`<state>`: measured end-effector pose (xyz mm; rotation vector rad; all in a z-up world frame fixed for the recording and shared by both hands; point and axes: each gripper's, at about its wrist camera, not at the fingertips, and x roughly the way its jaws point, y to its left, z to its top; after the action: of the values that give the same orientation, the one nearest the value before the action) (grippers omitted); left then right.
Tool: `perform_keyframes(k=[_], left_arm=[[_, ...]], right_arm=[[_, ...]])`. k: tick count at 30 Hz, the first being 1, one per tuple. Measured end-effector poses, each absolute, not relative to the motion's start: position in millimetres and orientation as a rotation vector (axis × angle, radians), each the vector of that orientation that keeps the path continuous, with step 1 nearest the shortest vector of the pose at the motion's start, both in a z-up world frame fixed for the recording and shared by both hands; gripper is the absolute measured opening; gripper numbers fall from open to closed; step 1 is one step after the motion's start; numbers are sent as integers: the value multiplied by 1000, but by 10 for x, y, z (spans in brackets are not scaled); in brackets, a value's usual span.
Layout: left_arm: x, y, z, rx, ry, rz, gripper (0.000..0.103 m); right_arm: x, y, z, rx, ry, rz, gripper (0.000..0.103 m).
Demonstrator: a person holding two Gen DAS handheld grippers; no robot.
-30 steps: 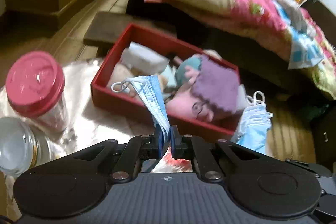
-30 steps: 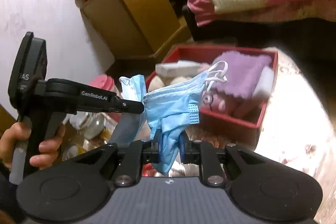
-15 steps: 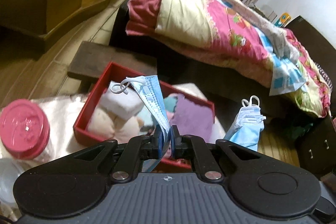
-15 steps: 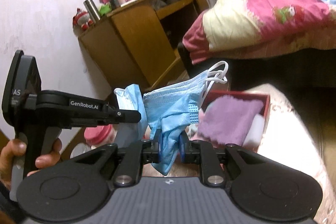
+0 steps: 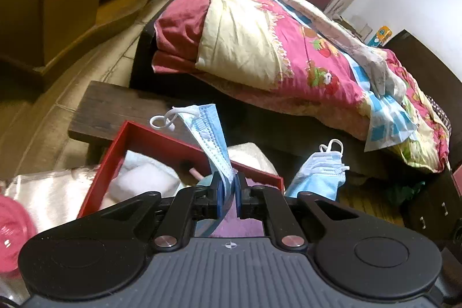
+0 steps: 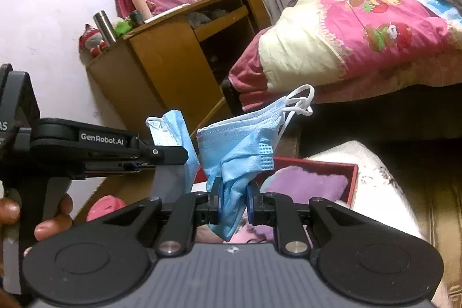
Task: Organize soft objects
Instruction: 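Carry both blue masks over the red tray with both tools, then open both tools to drop the masks into the tray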
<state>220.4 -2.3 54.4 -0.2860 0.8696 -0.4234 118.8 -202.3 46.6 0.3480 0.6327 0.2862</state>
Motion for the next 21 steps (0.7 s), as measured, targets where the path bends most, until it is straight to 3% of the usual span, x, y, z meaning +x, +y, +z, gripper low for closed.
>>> perform_keyframes(k=[4, 7, 8, 21], left_arm=[[2407, -99, 436, -256, 883, -389, 12], [2512, -94, 367, -254, 877, -344, 41], [2521, -83, 352, -259, 877, -337, 48], [2011, 117, 420, -244, 896, -327, 54]], right_arm=[[1409, -1996, 390, 319, 663, 282, 0], [1542, -1935, 278, 266, 701, 277, 0], [1569, -1922, 231, 250, 717, 274, 8], [1364, -2090, 202, 314, 757, 257, 12]])
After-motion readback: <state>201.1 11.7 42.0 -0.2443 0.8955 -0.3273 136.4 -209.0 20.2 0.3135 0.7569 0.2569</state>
